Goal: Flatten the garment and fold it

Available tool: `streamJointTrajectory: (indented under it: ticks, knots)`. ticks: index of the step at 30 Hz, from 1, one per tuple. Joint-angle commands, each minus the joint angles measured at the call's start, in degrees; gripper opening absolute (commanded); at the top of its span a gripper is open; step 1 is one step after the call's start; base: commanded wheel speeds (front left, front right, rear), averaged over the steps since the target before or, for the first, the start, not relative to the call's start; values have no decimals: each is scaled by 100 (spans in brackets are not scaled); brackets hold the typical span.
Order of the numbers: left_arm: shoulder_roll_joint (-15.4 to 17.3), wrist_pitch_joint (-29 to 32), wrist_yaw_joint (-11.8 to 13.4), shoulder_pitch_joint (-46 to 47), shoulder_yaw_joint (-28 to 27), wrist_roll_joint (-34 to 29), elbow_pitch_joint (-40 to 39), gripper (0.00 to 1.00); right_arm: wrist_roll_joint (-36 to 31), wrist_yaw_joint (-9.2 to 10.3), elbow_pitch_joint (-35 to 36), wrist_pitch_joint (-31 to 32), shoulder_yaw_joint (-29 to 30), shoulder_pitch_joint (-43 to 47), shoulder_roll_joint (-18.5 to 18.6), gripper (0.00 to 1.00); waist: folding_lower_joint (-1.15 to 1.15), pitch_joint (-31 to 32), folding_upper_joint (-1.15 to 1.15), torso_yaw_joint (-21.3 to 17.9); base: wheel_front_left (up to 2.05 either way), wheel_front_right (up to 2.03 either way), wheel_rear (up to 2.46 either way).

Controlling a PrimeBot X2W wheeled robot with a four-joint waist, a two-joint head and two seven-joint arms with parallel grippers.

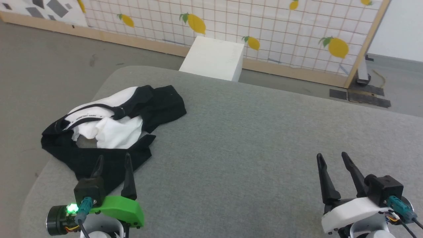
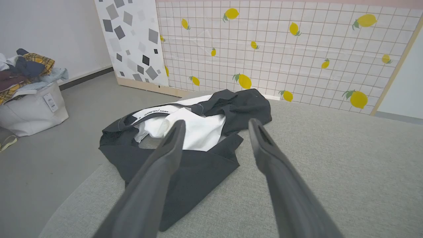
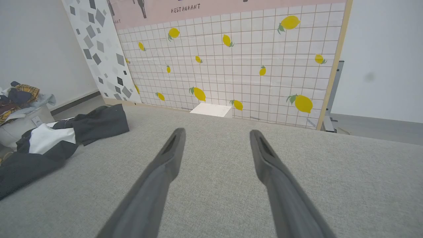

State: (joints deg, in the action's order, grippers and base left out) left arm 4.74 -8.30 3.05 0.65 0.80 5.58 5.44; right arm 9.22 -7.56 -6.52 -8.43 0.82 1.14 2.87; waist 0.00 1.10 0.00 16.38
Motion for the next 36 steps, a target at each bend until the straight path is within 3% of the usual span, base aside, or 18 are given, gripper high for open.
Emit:
streamJointTrajectory:
  ticks: [1,36]
  knots:
    - [39,-59,35,-55,9,42,38,100,73,5,-34,-60,-11,69,1,100,0,5,0,90,0,0,0]
    - [249,-432,330,-107,192,348,311,100,391,7,-268,-350,-58,188,0,100,0,75,0,1049,0,0,0]
